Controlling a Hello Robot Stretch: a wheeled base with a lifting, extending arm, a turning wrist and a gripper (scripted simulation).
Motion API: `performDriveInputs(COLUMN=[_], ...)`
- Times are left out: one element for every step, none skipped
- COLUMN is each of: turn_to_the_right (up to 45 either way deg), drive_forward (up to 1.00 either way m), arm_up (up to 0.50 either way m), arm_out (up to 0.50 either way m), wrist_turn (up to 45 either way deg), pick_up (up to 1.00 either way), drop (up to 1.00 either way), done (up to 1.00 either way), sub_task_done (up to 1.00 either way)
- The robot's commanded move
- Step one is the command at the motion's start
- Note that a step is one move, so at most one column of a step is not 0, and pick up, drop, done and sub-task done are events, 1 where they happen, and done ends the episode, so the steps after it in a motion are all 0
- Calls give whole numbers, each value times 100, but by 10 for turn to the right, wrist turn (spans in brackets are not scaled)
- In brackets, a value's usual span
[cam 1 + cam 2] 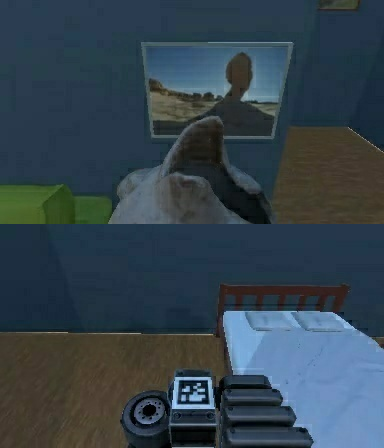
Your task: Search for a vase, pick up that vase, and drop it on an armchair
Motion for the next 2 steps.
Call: performDriveInputs(turn_to_the_right=[0,30], drive_forward=[25,0], arm_up=[0,0], arm_out=[0,0], wrist_turn=[0,0], pick_up=[0,0], drop=[0,0], done=[0,0], sub_task_done=[0,0])
